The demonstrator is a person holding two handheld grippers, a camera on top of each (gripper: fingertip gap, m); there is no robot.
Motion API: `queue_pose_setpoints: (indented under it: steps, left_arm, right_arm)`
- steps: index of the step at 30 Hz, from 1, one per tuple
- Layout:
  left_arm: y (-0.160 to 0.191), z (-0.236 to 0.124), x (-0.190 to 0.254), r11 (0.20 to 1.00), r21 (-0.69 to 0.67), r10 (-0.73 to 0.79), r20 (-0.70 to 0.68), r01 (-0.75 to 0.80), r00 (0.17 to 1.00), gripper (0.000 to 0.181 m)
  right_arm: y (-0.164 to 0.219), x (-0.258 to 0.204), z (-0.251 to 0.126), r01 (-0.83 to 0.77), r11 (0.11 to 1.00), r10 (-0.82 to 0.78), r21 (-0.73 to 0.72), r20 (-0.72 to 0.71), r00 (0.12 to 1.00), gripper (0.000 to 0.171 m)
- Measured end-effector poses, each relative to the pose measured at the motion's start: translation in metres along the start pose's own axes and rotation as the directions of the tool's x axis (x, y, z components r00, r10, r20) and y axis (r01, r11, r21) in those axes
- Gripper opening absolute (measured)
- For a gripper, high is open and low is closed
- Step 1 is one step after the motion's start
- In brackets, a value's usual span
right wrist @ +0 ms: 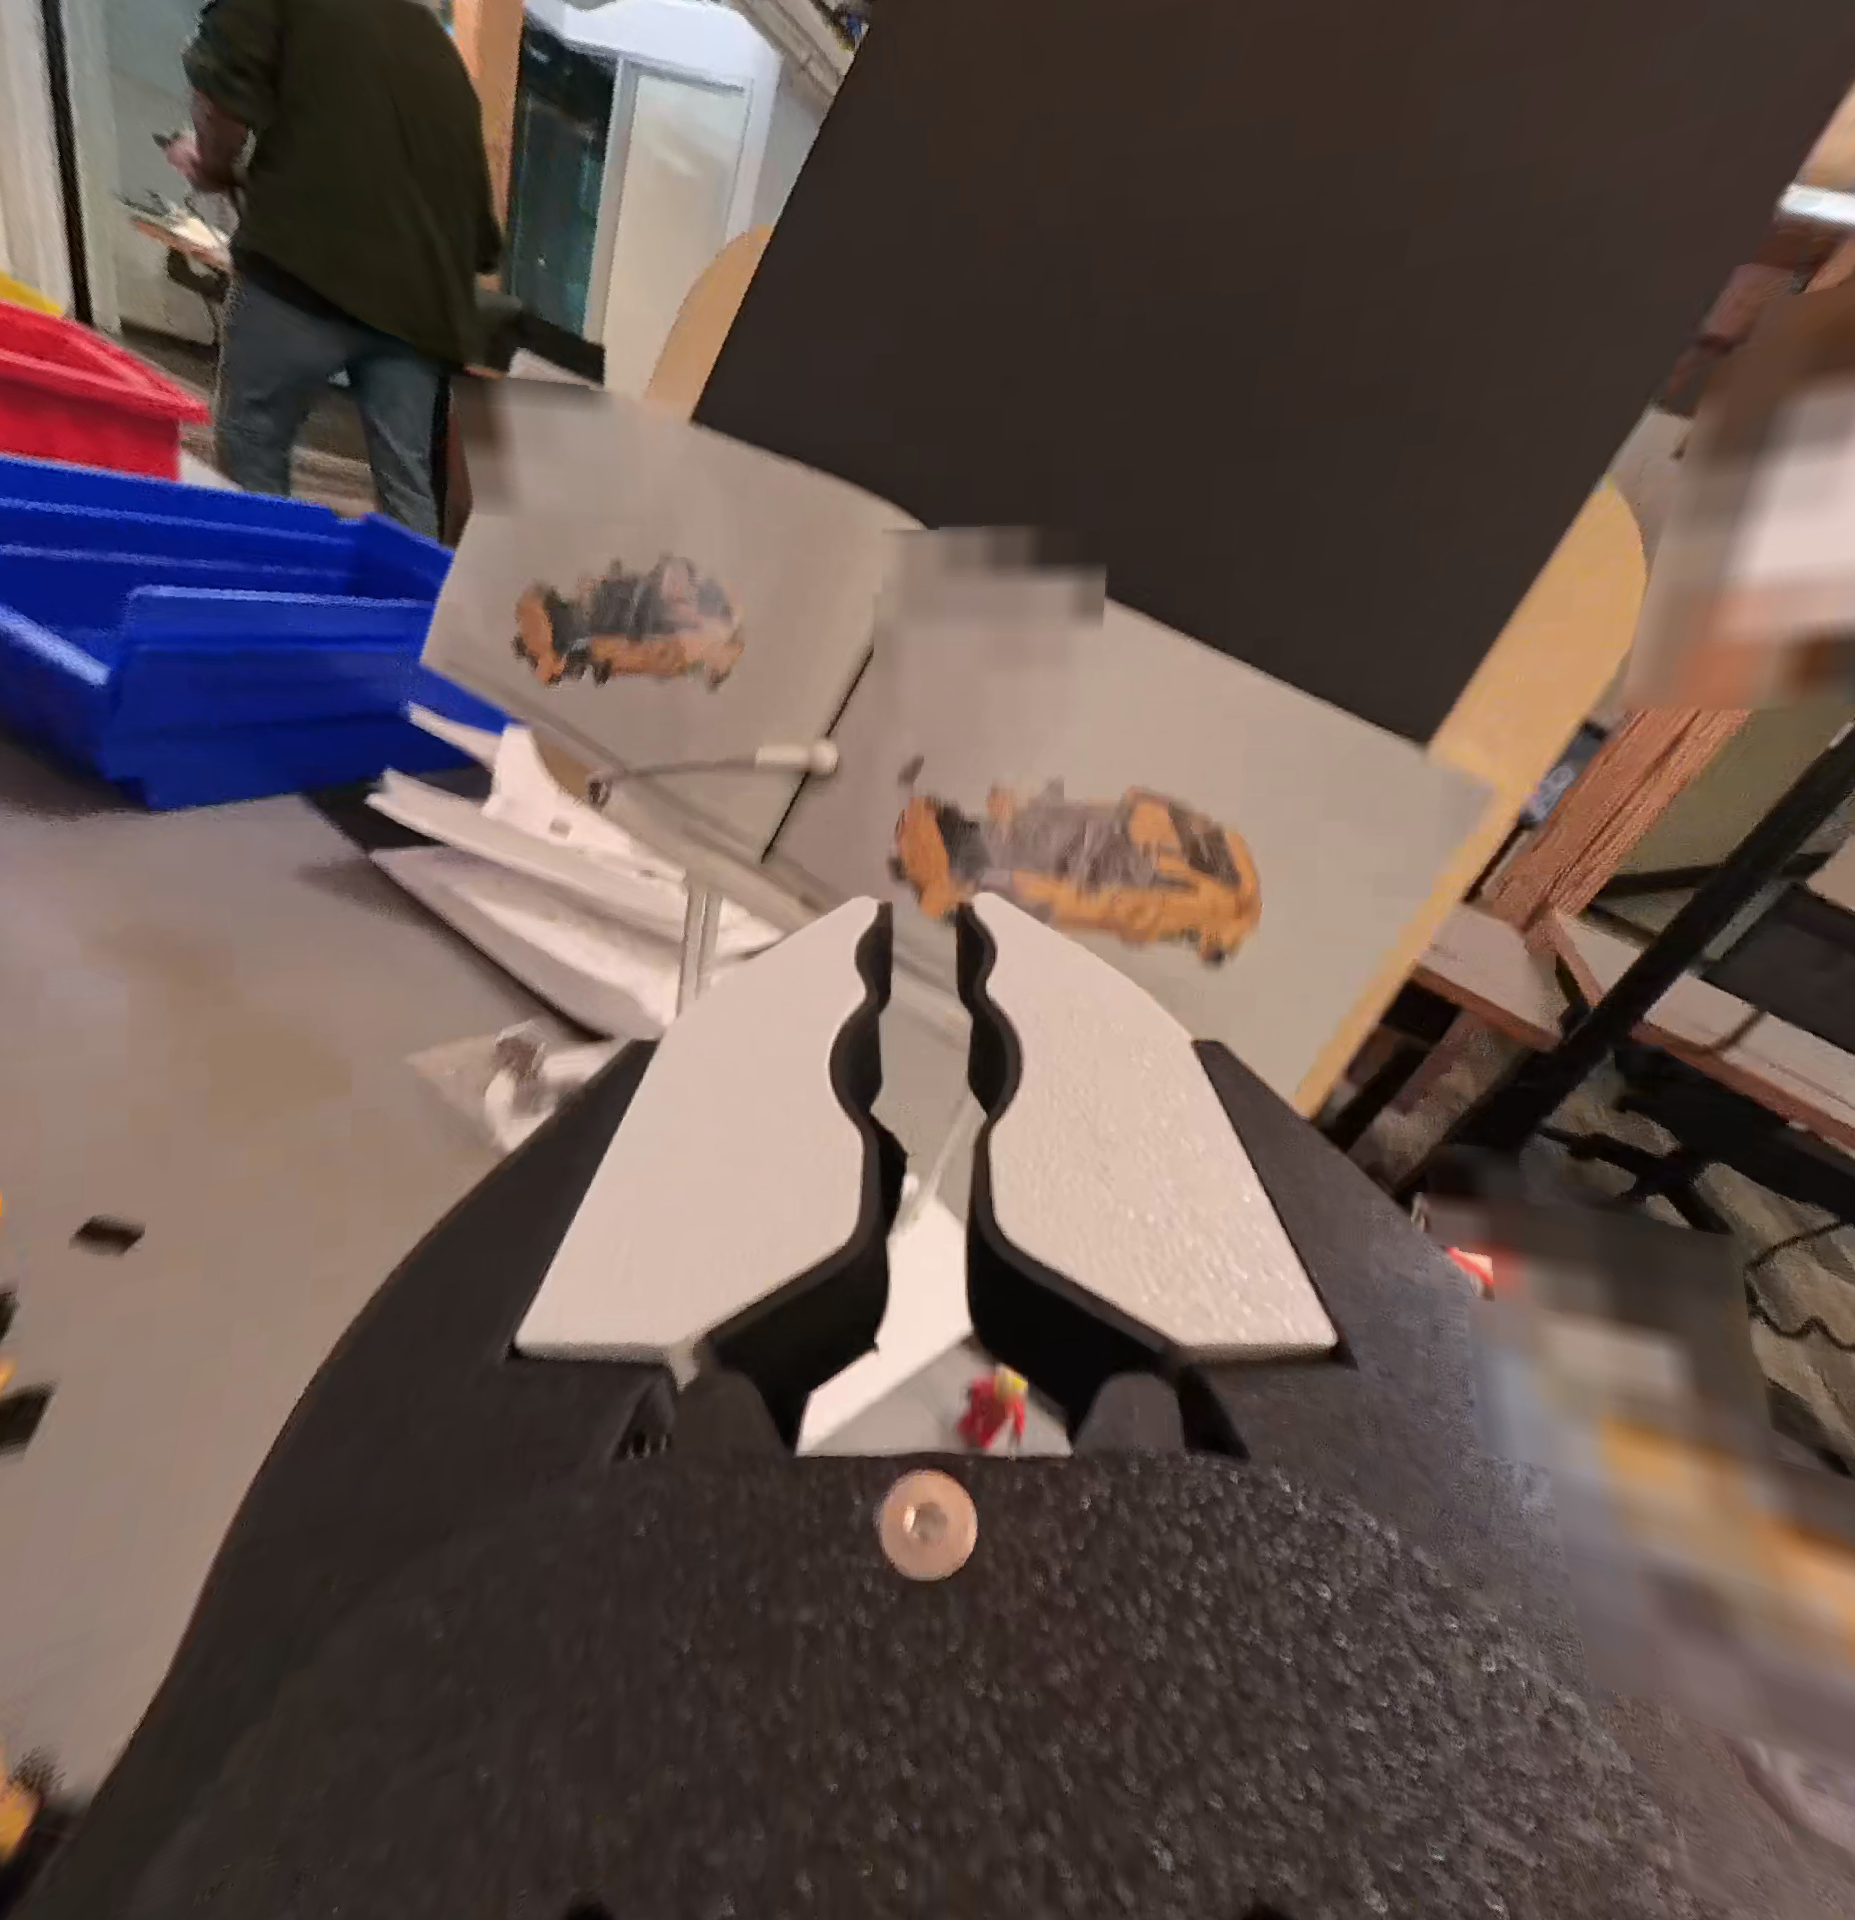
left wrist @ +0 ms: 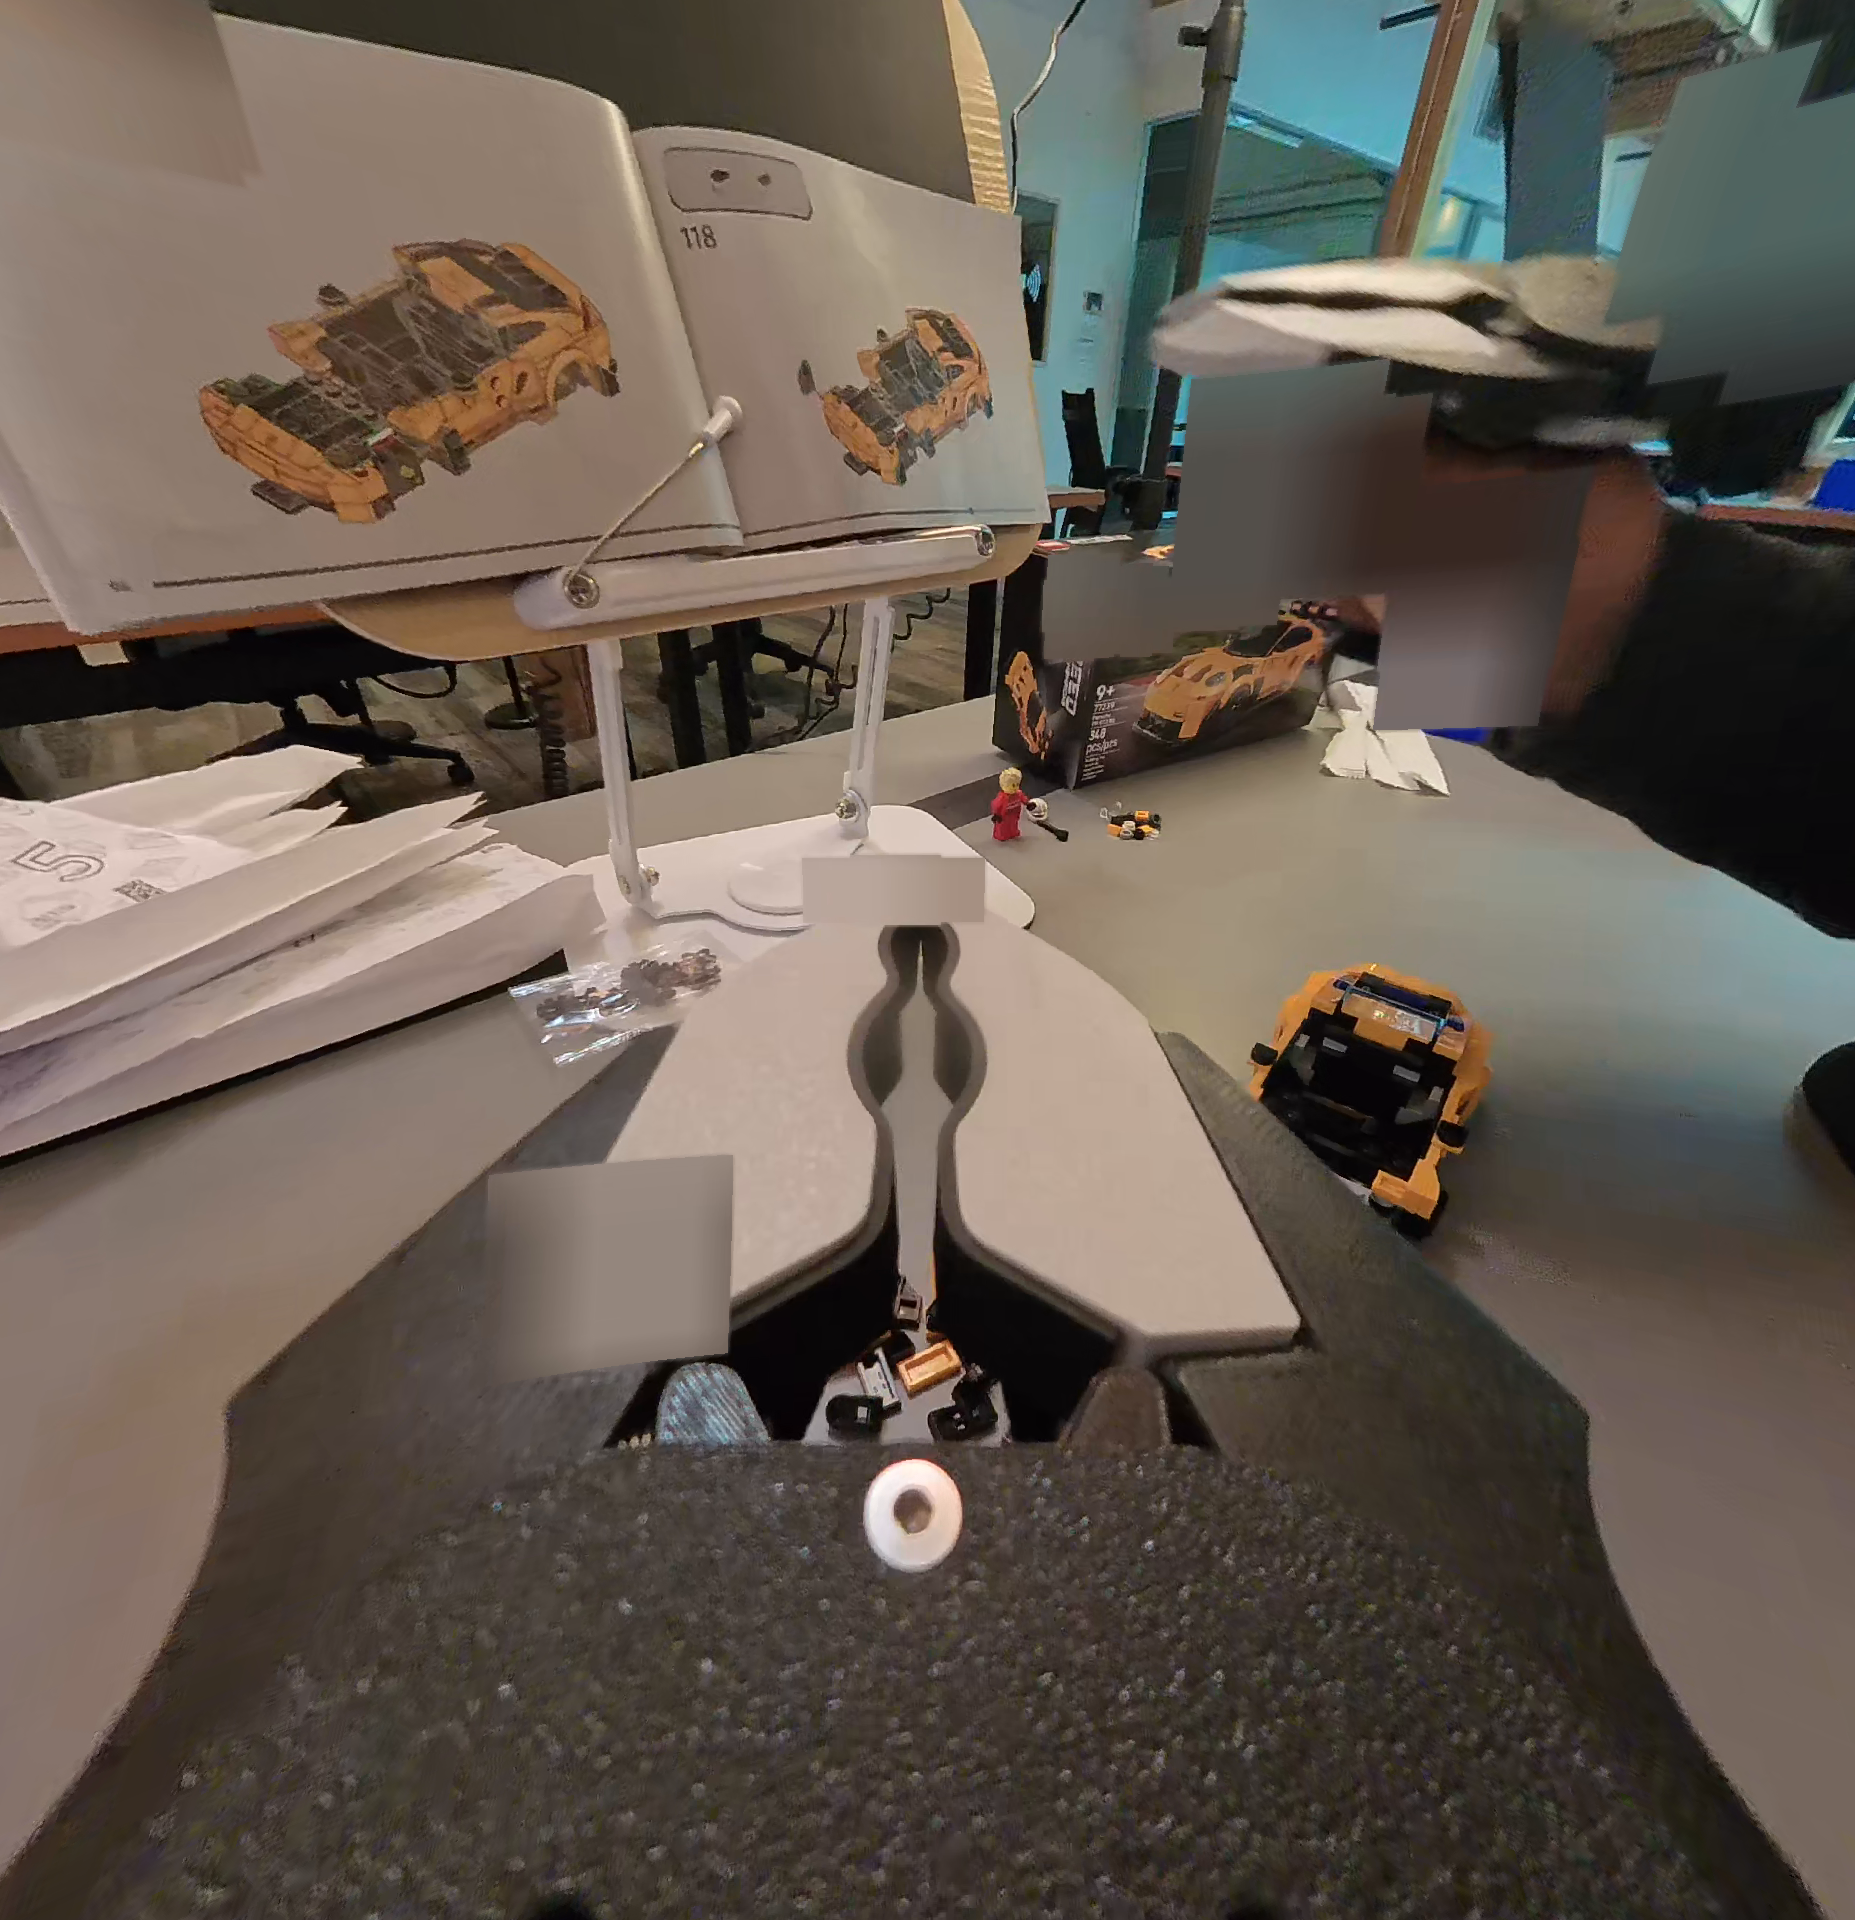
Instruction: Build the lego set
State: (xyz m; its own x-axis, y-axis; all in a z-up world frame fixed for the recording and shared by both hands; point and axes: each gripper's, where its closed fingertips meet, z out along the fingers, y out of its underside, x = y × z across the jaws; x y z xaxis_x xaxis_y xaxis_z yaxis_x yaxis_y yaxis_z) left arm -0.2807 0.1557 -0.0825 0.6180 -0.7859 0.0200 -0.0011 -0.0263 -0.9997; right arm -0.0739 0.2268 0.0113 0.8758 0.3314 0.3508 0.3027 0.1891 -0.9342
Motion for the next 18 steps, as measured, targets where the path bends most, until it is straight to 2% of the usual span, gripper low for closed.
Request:
queue_pose_setpoints:
  steps: [3,8,11,18]
  left_arm:
    - [0.001,0.0,-0.003,1.0,-0.001,-0.018,0.01,0.018,1.0,0.0]
    - [0.012,0.006,-0.008,0.999,-0.032,-0.007,0.035,0.008,0.999,0.0]
    - [0.021,0.01,-0.012,0.998,-0.064,0.006,0.058,-0.002,0.998,0.0]
    - [0.027,0.01,-0.023,0.996,-0.082,0.035,0.114,-0.026,0.993,0.0]
  right_arm:
    - [0.03,-0.008,-0.046,-0.07,0.995,0.072,-0.069,0.026,0.997,0.0]
    - [0.081,-0.028,-0.102,-0.245,0.95,0.247,-0.191,-0.014,0.969,0.0]
    - [0.097,-0.032,-0.114,-0.331,0.925,0.327,-0.187,-0.054,0.944,0.0]
    - [0.111,-0.025,-0.118,-0.414,0.893,0.413,-0.177,-0.043,0.91,0.0]
